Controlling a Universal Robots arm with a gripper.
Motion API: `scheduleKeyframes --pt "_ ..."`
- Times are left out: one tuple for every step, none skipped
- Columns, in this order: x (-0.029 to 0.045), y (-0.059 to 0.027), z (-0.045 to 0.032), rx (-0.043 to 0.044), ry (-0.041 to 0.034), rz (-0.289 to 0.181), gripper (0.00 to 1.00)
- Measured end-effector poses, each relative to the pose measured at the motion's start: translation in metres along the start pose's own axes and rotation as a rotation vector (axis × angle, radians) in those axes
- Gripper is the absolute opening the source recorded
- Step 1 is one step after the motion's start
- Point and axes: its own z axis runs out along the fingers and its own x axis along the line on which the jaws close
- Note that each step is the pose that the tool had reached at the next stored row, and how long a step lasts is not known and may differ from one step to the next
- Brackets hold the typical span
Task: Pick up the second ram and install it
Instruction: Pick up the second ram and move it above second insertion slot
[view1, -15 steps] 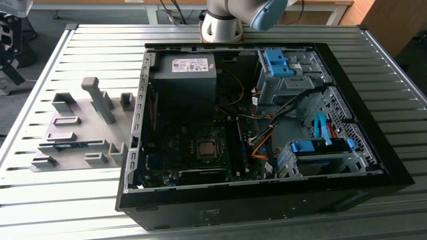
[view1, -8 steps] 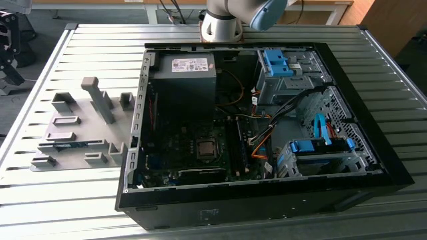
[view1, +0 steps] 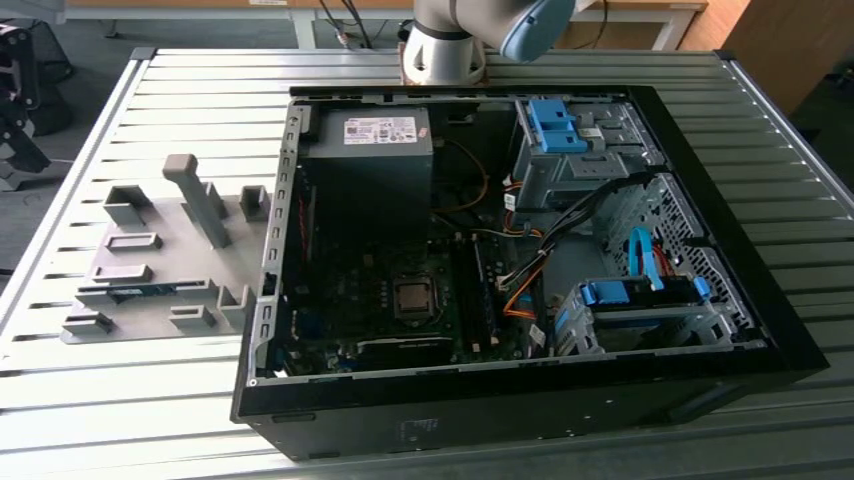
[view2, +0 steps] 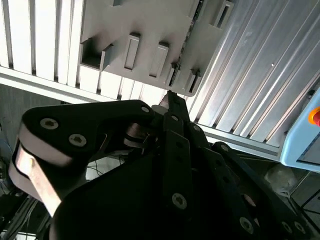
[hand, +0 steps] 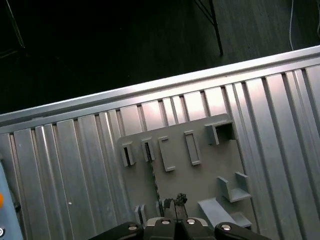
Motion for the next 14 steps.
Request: scheduleKeyframes --pt "0.0000 0.0000 0.0005 -0.0004 0.0007 -0.014 0.11" --pt "0.0001 0.0000 0.0012 -0.0005 0.0010 -0.024 0.11" --pt "0.0001 -0.0001 0.0019 -0.0004 0.0015 -0.028 0.11" --pt "0.0002 -0.0001 0.0032 0.0000 0.0015 -0.029 0.11" --pt "0.0002 -0.0002 0.0040 0.0000 0.0015 -0.030 0.11" --pt "0.0003 -0.0002 0.0044 0.0000 0.0016 -0.030 0.11" --pt "0.0003 -0.0002 0.0044 -0.0001 0.0017 -0.030 0.11" --pt "0.0003 -0.0002 0.0044 -0.0001 0.0017 -0.030 0.11" --pt "0.0003 -0.0002 0.0044 -0.0001 0.0017 -0.030 0.11" --pt "0.0003 -0.0002 0.0044 0.0000 0.0016 -0.030 0.11" --pt "0.0003 -0.0002 0.0046 0.0000 0.0016 -0.031 0.23" --pt "0.0003 -0.0003 0.0051 0.0000 0.0016 -0.036 0.23" --pt "0.0003 -0.0003 0.0059 -0.0002 0.0021 -0.048 0.23" --pt "0.0004 -0.0003 0.0068 -0.0008 0.0030 -0.066 0.29"
